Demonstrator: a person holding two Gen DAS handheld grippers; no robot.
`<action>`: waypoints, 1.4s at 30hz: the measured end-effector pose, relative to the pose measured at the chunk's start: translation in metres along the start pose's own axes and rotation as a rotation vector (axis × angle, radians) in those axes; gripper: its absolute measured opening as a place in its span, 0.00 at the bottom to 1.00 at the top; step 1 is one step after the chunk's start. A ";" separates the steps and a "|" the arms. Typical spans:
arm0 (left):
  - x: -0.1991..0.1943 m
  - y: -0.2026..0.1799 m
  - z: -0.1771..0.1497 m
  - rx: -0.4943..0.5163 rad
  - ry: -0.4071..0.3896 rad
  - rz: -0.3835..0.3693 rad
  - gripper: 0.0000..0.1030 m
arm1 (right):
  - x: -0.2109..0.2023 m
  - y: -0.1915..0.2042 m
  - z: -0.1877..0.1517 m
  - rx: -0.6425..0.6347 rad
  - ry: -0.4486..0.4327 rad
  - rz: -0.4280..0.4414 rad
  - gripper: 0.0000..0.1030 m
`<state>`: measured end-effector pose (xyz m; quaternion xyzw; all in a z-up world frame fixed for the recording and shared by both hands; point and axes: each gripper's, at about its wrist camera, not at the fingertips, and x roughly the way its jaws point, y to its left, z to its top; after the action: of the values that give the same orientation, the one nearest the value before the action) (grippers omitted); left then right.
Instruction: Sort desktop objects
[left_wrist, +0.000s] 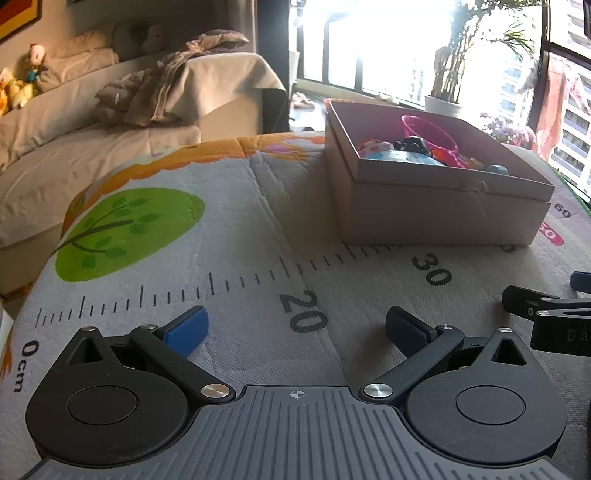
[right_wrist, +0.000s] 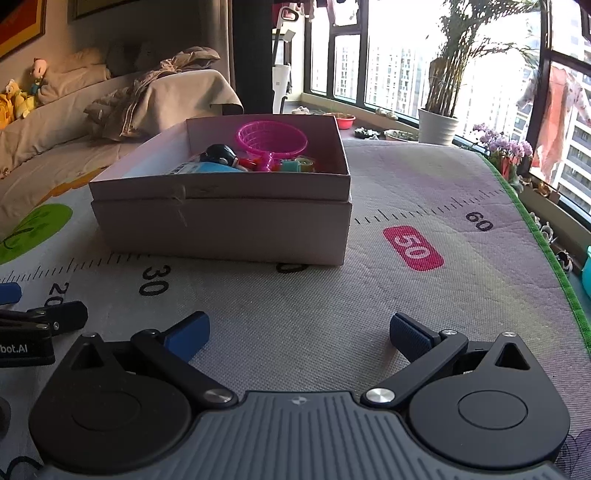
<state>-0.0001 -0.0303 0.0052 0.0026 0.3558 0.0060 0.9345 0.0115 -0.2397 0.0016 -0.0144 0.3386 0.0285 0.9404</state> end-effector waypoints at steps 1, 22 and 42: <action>0.000 0.000 0.000 0.001 -0.001 0.002 1.00 | 0.000 0.000 0.000 0.001 0.000 0.001 1.00; 0.000 -0.002 0.002 -0.044 0.006 0.043 1.00 | 0.000 0.000 0.000 0.001 0.000 0.001 1.00; -0.001 -0.001 0.001 -0.043 0.001 0.038 1.00 | 0.001 0.000 0.001 0.000 0.000 0.001 1.00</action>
<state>0.0000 -0.0313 0.0061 -0.0107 0.3561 0.0317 0.9339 0.0125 -0.2399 0.0017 -0.0142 0.3388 0.0288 0.9403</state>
